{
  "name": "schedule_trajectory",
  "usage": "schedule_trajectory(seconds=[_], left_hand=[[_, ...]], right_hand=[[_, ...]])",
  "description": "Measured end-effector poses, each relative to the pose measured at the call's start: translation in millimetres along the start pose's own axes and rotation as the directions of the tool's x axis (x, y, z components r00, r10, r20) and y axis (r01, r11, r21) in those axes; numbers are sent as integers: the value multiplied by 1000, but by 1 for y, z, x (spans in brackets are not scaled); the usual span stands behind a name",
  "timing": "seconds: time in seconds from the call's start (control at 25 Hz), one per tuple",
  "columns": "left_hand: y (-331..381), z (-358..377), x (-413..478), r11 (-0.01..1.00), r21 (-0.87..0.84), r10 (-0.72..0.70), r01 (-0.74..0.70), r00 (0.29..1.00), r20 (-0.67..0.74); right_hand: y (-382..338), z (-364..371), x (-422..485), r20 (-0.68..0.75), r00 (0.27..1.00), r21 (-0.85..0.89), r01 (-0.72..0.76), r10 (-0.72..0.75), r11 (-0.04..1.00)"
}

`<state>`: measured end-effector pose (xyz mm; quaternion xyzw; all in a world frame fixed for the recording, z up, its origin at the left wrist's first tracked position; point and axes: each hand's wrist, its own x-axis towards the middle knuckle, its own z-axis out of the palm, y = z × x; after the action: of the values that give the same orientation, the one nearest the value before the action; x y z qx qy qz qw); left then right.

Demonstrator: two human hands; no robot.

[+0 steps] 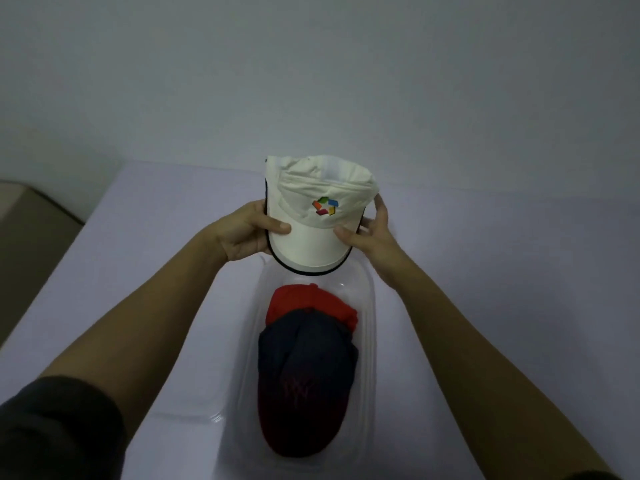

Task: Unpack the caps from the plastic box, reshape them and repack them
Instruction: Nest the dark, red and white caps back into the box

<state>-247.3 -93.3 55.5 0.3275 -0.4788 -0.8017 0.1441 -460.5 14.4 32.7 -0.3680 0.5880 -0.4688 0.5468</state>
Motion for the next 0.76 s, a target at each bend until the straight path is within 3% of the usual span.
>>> schedule_trajectory(seconds=[0.12,0.24,0.32,0.36,0.56,0.76], left_hand=[[-16,-6,-2,996,-74,50,-56,996,-78],[-32,-10,2,995,-63,66,-77,985,-159],[-41,-11,5,994,-71,67,-83,977,-202],[-45,-11,6,993,-76,69,-87,973,-219],[-57,-10,10,992,-75,77,-101,958,-275],[-68,-2,14,997,-78,-36,23,985,-171]], right_hand=[[22,14,-20,98,978,-305,-145,182,941],[40,24,-42,182,908,-757,-116,377,644],[50,32,-51,148,923,-874,-47,356,484],[55,35,-53,130,935,-891,-37,331,453],[61,34,-72,179,954,-819,11,239,573],[57,27,-89,151,970,-824,15,193,566]])
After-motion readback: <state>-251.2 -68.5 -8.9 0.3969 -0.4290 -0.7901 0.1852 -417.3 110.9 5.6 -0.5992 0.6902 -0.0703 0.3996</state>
